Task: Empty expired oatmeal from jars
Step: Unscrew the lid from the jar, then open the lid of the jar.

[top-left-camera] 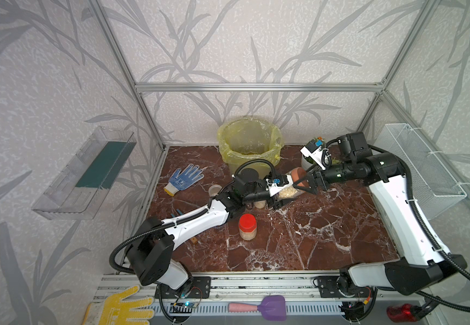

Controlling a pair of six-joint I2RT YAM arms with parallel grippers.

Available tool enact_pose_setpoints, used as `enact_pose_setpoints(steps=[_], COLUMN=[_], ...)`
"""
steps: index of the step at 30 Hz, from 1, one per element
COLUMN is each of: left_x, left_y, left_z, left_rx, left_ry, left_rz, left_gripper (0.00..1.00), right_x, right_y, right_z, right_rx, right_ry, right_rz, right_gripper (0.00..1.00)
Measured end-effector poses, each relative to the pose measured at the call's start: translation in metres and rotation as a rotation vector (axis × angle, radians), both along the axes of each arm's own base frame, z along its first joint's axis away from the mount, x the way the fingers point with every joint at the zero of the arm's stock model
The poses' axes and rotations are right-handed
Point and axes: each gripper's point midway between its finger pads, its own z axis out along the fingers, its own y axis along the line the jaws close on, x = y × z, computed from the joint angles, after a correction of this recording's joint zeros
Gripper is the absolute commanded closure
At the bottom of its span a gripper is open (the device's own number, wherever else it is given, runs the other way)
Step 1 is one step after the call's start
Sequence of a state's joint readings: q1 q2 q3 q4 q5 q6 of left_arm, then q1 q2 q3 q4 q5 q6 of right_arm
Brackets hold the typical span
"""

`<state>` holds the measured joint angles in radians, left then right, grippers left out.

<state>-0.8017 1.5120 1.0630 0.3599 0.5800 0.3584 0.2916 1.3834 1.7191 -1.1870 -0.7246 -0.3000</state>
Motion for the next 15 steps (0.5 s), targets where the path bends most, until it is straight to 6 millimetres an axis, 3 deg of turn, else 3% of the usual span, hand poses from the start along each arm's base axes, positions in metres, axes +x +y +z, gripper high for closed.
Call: enact_pose_setpoints(steps=[15], left_x=[-0.0084], left_y=[-0.0031], left_z=[-0.0074], left_rx=[0.023], left_ry=[0.062], left_rz=[-0.062], left_gripper=[1.00], right_x=[-0.0078], right_y=[0.0024], right_z=[0.0008], right_rx=[-0.065], right_ry=[-0.193], right_rz=[0.183], right_gripper=[0.88])
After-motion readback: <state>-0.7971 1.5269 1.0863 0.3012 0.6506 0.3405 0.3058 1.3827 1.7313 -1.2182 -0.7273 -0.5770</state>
